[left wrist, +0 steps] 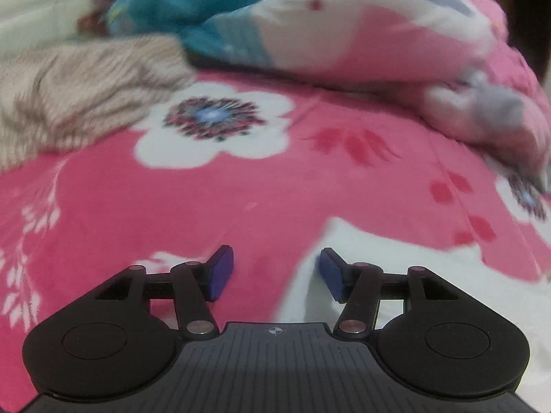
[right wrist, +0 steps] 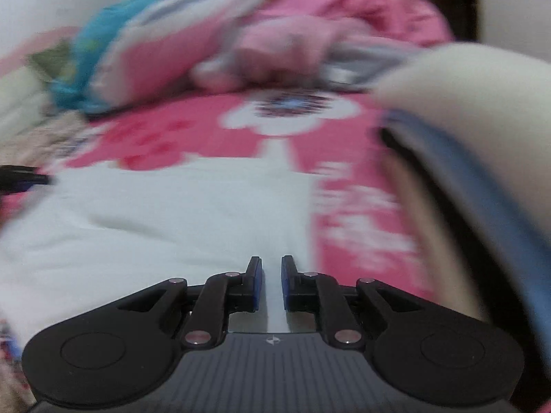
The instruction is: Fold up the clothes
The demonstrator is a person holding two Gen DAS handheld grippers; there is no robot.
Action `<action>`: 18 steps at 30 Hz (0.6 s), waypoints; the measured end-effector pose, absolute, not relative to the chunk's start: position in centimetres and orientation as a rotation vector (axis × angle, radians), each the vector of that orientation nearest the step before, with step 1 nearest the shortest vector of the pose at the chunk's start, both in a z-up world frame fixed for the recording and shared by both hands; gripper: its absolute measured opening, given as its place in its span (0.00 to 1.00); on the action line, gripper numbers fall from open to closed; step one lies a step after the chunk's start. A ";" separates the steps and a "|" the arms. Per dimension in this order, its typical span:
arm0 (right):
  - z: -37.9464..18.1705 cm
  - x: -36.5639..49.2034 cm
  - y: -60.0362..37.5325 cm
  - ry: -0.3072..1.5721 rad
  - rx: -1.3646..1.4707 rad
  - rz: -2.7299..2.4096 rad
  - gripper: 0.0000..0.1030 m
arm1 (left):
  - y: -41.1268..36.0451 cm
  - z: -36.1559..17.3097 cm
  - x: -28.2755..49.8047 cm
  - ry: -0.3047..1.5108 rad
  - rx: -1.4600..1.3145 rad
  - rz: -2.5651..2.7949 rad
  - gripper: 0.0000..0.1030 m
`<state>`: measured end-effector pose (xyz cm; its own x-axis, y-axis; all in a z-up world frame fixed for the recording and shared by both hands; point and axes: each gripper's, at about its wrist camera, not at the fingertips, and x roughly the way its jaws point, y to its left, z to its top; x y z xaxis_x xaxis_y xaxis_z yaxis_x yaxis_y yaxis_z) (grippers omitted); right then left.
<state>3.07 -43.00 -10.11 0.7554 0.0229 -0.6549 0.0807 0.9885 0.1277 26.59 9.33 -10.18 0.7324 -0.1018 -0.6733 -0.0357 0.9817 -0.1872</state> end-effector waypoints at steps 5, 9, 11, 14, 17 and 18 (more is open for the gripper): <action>-8.0 2.4 -42.2 0.636 0.139 -0.064 0.12 | 11.5 -7.2 23.8 0.673 -0.266 -0.018 0.53; -7.8 1.9 -39.8 0.625 0.158 0.103 0.12 | 13.0 -5.0 19.1 0.633 -0.281 -0.026 0.54; -9.3 1.4 -39.8 0.678 0.184 0.110 0.13 | 14.0 -4.6 16.5 0.636 -0.294 -0.006 0.54; -11.1 -0.7 -41.7 0.722 0.233 0.024 0.12 | 16.4 -4.7 12.9 0.656 -0.361 0.037 0.54; -9.6 -2.9 -42.9 0.705 0.238 -0.114 0.13 | 18.4 -5.1 9.7 0.659 -0.421 0.077 0.54; -8.9 -3.3 -42.6 0.687 0.209 -0.127 0.14 | 18.8 -5.3 8.9 0.654 -0.432 0.087 0.54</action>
<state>-3.31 -42.55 -8.90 0.7664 -0.0474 -0.6406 0.1848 0.9714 0.1493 8.88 18.77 -5.25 0.7931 -0.0560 -0.6065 -0.2122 0.9080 -0.3613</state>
